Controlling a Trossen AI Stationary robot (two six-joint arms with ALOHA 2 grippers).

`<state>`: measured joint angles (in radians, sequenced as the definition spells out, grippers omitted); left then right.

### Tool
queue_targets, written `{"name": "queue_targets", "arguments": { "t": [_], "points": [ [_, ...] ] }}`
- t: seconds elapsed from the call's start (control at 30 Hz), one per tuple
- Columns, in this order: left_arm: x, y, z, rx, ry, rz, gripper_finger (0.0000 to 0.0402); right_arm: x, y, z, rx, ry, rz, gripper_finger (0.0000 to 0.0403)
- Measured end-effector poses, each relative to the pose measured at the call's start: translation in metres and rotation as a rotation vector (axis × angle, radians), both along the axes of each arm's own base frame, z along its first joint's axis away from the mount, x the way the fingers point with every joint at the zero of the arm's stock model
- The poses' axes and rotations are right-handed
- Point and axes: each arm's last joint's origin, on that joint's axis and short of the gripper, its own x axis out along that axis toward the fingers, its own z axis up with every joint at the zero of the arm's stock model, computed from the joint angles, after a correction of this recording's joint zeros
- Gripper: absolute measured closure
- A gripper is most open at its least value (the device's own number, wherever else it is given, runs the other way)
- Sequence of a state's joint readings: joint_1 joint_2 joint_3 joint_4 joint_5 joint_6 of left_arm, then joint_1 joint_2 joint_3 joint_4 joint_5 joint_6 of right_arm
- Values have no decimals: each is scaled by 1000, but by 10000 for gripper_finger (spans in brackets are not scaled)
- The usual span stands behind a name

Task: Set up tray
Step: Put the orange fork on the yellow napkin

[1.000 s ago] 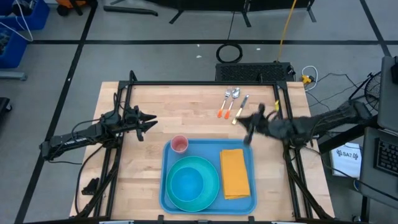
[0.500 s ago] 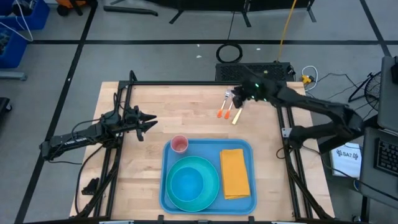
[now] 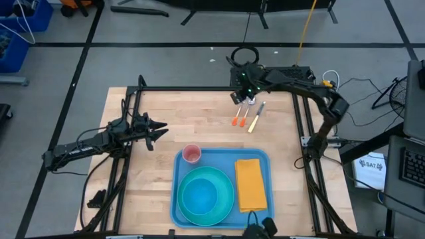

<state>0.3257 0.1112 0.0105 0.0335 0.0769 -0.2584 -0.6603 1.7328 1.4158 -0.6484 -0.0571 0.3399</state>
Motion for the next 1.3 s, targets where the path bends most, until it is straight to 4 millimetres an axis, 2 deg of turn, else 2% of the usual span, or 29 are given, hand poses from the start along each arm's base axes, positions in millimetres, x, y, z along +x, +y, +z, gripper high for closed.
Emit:
{"name": "queue_targets", "arguments": {
  "t": [0.1,0.2,0.33,0.43,0.67,0.97,1.3],
  "points": [
    [0,0,0,0,0,0,249,6,-11,-5,44,30,-44,227],
    [0,0,0,0,-1,0,249,3,-20,-17,129,97,-118,228],
    [0,0,0,0,0,0,249,-5,-22,-33,222,193,-177,225],
    [0,0,0,0,0,0,249,-2,-25,-42,245,194,-194,225],
    [0,0,0,0,0,0,249,20,-22,-46,247,54,-174,227],
    [0,0,0,0,0,0,249,29,-16,-65,287,109,-167,231],
    [0,0,0,0,0,0,249,28,-12,-71,310,152,-171,232]
  ]
}}
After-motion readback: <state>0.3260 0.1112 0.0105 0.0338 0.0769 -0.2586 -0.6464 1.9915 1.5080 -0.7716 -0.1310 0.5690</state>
